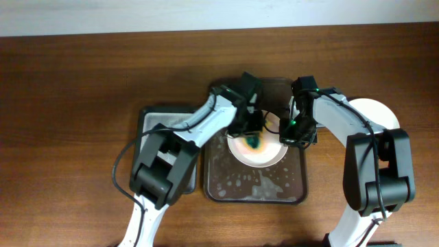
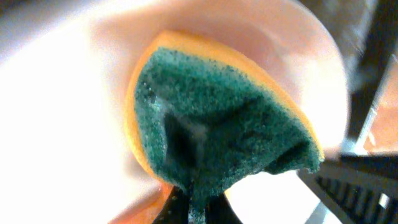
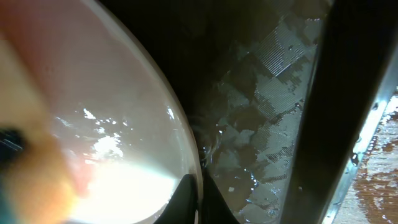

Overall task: Clean dirty plates on tray and stack at the side
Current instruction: 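Scrub the held plate's stain with the sponge in the left gripper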

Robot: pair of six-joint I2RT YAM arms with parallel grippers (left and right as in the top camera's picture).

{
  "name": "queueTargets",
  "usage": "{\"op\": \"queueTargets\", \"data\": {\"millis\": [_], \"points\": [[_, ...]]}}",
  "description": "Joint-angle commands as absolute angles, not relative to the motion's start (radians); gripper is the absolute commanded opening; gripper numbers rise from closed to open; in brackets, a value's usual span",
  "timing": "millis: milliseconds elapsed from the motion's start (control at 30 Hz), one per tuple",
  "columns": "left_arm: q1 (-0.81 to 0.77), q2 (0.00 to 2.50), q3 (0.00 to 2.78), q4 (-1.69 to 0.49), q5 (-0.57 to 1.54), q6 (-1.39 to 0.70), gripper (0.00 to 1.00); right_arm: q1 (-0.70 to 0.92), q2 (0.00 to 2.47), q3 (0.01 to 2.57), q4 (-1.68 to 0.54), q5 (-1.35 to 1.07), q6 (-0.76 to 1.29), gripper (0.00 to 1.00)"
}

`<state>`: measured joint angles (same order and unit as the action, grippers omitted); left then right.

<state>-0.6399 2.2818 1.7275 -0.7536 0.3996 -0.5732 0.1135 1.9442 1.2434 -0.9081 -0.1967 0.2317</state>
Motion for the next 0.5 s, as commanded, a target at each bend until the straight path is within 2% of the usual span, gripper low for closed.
{"op": "queueTargets", "data": {"millis": [0,67,200,367,467], "points": [[-0.724,2.346,1.686,-0.738,0.658,-0.583,0.0,0.13,1.961,1.238,-0.897,-0.191,0.219,0.04],[-0.713,2.346,1.686,-0.744,0.627,-0.583,0.0,0.13,1.961,1.238,-0.899,-0.191,0.219,0.04],[-0.597,2.345,1.687,-0.941,0.319,-0.583,0.0,0.13,1.961,1.238,-0.905,-0.191,0.219,0.04],[-0.404,2.336,1.781,-1.088,0.201,-0.545,0.0,0.13,1.961,1.238,-0.908,-0.191,0.218,0.04],[-0.408,2.298,1.855,-1.141,0.107,-0.501,0.0,0.13,1.961,1.238,-0.908,-0.191,0.218,0.04]]}}
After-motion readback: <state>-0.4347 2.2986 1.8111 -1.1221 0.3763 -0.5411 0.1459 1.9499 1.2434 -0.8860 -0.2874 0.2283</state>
